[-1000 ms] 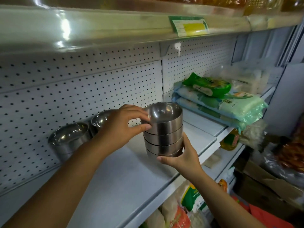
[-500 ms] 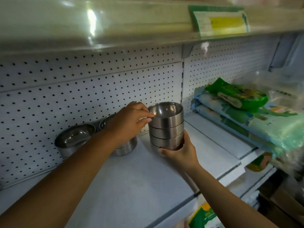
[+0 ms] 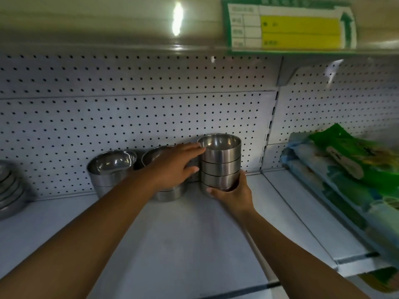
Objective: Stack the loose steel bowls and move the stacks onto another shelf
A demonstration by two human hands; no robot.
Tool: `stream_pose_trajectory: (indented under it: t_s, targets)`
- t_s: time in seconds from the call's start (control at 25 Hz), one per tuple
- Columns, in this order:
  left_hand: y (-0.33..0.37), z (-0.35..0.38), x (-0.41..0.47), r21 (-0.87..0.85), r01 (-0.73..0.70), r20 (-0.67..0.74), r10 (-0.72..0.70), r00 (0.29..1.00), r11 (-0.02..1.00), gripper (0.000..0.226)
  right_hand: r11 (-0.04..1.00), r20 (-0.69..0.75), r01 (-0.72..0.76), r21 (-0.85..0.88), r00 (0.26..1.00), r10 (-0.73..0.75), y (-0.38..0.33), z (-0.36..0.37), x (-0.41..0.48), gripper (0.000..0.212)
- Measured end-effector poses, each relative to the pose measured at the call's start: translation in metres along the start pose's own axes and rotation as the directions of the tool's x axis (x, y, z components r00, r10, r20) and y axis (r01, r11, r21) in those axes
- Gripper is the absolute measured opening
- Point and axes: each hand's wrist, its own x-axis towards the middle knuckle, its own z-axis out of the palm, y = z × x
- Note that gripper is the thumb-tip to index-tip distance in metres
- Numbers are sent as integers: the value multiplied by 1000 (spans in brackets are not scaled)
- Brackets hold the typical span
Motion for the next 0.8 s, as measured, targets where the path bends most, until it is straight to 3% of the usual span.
stream_pose_trajectory:
  t_s: [0.56,0.68,0.8]
  targets:
    - [5,11,-4,123,112,-45,-107,993,986,64,1000,99,-18,-24,995,20,-1,14,24,105]
    - [17,12,-14,8,143,-110,-141,984,990,65,994,146,-38,-103,988,53,-2,8,25,104]
    - [33,18,-38,-191,199,-214,-239,947,961,62,980,185,-54,-191,979,90,-3,-1,18,89]
